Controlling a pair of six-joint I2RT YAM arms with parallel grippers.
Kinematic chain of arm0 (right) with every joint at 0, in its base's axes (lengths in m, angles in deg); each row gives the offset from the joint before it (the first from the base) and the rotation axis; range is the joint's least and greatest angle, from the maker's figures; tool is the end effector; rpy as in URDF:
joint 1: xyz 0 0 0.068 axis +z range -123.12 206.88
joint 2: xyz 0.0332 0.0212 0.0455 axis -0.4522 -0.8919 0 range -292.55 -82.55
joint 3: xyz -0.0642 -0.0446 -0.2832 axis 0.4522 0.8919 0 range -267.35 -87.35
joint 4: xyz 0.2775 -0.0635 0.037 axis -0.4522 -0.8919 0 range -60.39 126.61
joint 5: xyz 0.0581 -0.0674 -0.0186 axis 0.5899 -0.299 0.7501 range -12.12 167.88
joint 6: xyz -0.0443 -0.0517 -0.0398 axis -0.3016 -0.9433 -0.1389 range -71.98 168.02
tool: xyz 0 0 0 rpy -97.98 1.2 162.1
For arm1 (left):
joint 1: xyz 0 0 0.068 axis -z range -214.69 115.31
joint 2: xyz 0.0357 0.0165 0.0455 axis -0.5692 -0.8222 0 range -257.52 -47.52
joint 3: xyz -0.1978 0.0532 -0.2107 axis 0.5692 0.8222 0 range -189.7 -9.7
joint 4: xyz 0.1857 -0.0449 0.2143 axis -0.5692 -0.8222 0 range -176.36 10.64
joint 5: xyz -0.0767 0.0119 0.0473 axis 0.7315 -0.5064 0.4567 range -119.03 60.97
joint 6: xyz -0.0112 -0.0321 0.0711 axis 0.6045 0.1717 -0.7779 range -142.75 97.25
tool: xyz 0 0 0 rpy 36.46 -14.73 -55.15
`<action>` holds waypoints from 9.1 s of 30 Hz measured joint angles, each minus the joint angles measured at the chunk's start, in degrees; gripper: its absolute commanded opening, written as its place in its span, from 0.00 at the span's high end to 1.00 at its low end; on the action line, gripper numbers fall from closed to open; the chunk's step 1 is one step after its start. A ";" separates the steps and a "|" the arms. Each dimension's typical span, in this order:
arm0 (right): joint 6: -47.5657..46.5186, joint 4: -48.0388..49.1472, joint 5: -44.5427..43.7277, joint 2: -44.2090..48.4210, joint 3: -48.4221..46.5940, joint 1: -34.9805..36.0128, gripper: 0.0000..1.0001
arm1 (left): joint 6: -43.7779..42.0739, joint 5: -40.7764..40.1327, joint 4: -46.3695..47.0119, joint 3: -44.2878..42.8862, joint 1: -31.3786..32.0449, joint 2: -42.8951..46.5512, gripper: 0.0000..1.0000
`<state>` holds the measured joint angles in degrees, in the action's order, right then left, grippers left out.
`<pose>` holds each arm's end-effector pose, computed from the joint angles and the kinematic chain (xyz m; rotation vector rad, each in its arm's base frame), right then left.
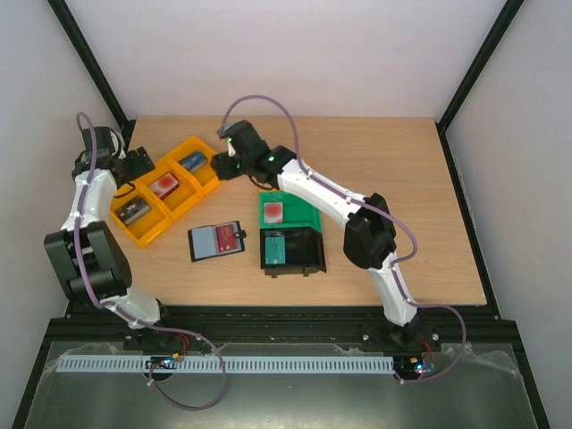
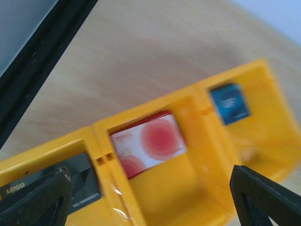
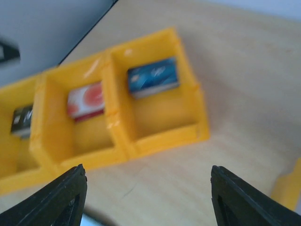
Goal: Take the credit cards out of the card holder
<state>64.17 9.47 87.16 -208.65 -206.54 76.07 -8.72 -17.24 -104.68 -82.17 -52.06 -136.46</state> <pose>0.3723 0.4480 0.2922 -0.7409 2.1528 0.8074 0.3832 0.1053 0.2861 -0.5170 2.2310 -0.2063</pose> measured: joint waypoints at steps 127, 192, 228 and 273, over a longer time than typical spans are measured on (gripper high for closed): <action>-8.46 12.39 9.14 18.36 26.80 -5.68 0.28 | -86.03 -9.25 9.22 5.73 8.83 -19.52 0.81; -10.86 10.67 12.81 18.45 25.92 -5.66 0.28 | -77.40 -3.10 8.85 19.28 8.85 2.43 0.98; -10.73 10.62 14.36 19.61 26.38 -5.66 0.28 | -68.11 1.70 0.55 21.70 11.52 6.03 0.98; -11.52 9.09 16.35 19.63 26.38 -5.66 0.28 | -74.77 -0.81 -15.74 3.10 7.28 -17.88 0.39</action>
<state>52.65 18.56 103.51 -189.02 -180.16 70.41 -83.50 -18.04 -120.41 -79.07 -44.78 -154.34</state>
